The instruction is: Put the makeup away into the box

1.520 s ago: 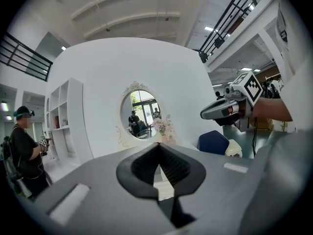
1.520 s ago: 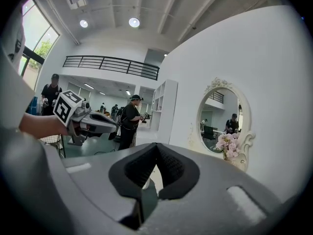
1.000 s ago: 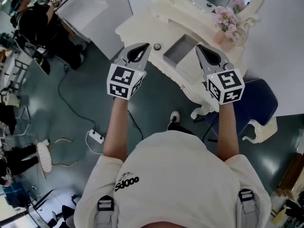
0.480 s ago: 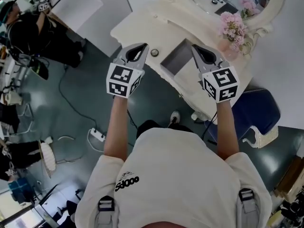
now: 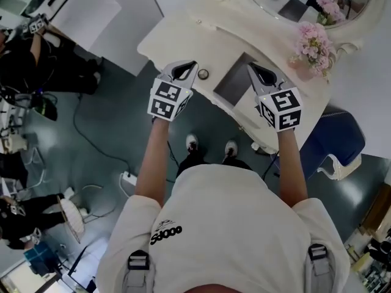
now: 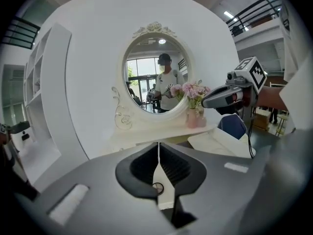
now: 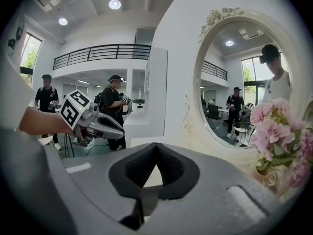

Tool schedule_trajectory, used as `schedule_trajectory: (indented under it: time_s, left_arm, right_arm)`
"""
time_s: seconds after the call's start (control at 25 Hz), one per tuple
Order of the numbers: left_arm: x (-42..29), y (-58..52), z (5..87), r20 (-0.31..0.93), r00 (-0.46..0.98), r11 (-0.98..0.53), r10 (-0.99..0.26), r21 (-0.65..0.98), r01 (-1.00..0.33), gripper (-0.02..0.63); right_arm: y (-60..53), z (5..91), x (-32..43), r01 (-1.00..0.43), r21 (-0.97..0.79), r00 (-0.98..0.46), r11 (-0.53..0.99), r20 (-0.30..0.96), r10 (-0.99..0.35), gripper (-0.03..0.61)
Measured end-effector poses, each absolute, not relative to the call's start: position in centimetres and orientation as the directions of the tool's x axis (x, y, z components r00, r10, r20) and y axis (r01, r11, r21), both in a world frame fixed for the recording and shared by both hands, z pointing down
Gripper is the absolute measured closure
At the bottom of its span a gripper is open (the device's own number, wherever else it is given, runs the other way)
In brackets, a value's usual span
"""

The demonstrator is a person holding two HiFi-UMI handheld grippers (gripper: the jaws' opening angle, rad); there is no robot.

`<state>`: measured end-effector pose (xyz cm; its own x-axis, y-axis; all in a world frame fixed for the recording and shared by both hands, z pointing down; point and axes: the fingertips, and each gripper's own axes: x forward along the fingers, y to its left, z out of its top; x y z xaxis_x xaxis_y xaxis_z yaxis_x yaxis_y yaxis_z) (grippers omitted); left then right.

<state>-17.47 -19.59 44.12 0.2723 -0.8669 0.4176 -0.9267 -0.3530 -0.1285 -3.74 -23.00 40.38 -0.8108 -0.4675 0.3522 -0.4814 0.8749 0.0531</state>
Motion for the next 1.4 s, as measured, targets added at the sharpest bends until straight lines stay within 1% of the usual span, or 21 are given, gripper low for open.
schedule_trajectory:
  time_s: [0.2, 0.36, 0.68, 0.92, 1.16, 1.24, 1.4]
  left_arm:
    - [-19.1, -21.5, 48.4, 0.497, 0.357, -0.444, -0.791, -0.065, -0.894, 0.548]
    - [-20.2, -22.5, 52.6, 0.55, 0.398, -0.48, -0.734, -0.006, -0.877, 0.513]
    - [-19.9, -23.6, 60.1, 0.653, 0.459, -0.538, -0.602, 0.093, -0.838, 0.43]
    - [-18.9, -23.9, 65.0, 0.704, 0.463, -0.556, -0.538, 0.116, -0.823, 0.379]
    - [-18.3, -25.1, 67.8, 0.737, 0.434, -0.568, -0.518, 0.083, -0.819, 0.33]
    - [-18.3, -25.1, 68.5, 0.748, 0.415, -0.565, -0.519, 0.064, -0.822, 0.328]
    - [-18.3, -25.1, 69.2, 0.753, 0.38, -0.546, -0.537, 0.032, -0.837, 0.345]
  right_arm:
    - [-23.9, 42.6, -6.0, -0.536, 0.028, -0.769, 0.843, 0.396, -0.502, 0.577]
    - [-24.4, 45.1, -7.4, -0.571, 0.009, -0.739, 0.821, 0.43, -0.519, 0.577]
    - [-24.6, 49.1, -6.1, -0.654, -0.03, -0.663, 0.756, 0.503, -0.554, 0.577]
    - [-23.9, 51.4, -4.2, -0.692, -0.041, -0.618, 0.72, 0.549, -0.563, 0.577]
    - [-23.9, 51.9, -2.5, -0.722, -0.043, -0.587, 0.691, 0.566, -0.579, 0.577]
    - [-23.7, 51.8, -2.1, -0.726, -0.044, -0.584, 0.687, 0.567, -0.581, 0.577]
    - [-23.7, 51.7, -1.0, -0.733, -0.045, -0.579, 0.679, 0.566, -0.587, 0.577]
